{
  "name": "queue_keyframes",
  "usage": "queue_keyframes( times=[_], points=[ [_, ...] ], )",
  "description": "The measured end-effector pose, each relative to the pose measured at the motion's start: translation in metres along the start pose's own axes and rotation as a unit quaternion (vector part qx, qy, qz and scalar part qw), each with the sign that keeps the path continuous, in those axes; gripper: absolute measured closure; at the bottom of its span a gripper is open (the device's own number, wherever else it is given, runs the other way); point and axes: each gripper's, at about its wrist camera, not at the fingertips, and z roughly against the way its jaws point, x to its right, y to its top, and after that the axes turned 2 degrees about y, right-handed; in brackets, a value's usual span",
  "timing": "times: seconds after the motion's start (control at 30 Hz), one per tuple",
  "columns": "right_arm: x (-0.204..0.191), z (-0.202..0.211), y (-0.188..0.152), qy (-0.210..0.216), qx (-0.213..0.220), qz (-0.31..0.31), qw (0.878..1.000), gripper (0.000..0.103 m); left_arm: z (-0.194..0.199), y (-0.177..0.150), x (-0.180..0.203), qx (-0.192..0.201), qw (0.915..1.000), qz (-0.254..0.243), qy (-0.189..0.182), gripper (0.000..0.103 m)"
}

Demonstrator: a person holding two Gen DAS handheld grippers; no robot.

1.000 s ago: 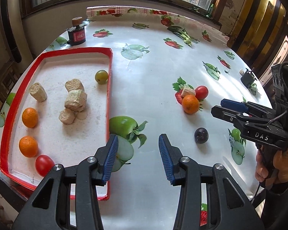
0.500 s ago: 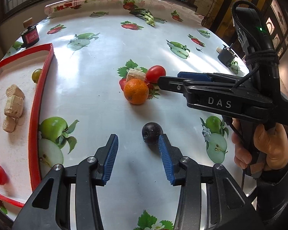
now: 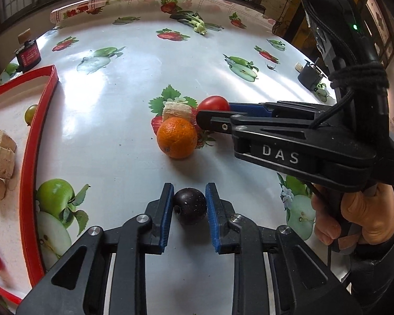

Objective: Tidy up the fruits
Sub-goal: 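Carry the plum in the left tool over the tray while the right tool carries the tomato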

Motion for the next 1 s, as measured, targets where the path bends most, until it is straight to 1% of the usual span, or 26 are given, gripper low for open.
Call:
queue_keyframes(
  times=[0.2, 0.33, 0.43, 0.63, 1.0],
  points=[
    [-0.012, 0.023, -0.013, 0.014, 0.015, 0.000, 1.000, 0.069, 0.027, -0.003, -0.025, 0.025, 0.9994, 0.024, 0.011, 0.081],
    [-0.025, 0.035, -0.017, 0.025, 0.024, 0.005, 0.999, 0.069, 0.047, -0.007, -0.043, 0.043, 0.9980, 0.039, 0.027, 0.081],
    [-0.040, 0.039, -0.019, 0.033, 0.028, 0.014, 0.999, 0.069, 0.059, -0.010, -0.055, 0.054, 0.9965, 0.044, 0.046, 0.081],
    [-0.072, 0.036, -0.018, 0.047, 0.025, 0.039, 0.998, 0.069, 0.081, -0.019, -0.081, 0.070, 0.9933, 0.066, 0.064, 0.081],
    [-0.126, 0.019, -0.011, 0.074, 0.015, 0.078, 0.994, 0.069, 0.105, -0.035, -0.122, 0.083, 0.9876, 0.100, 0.089, 0.081]
  ],
)
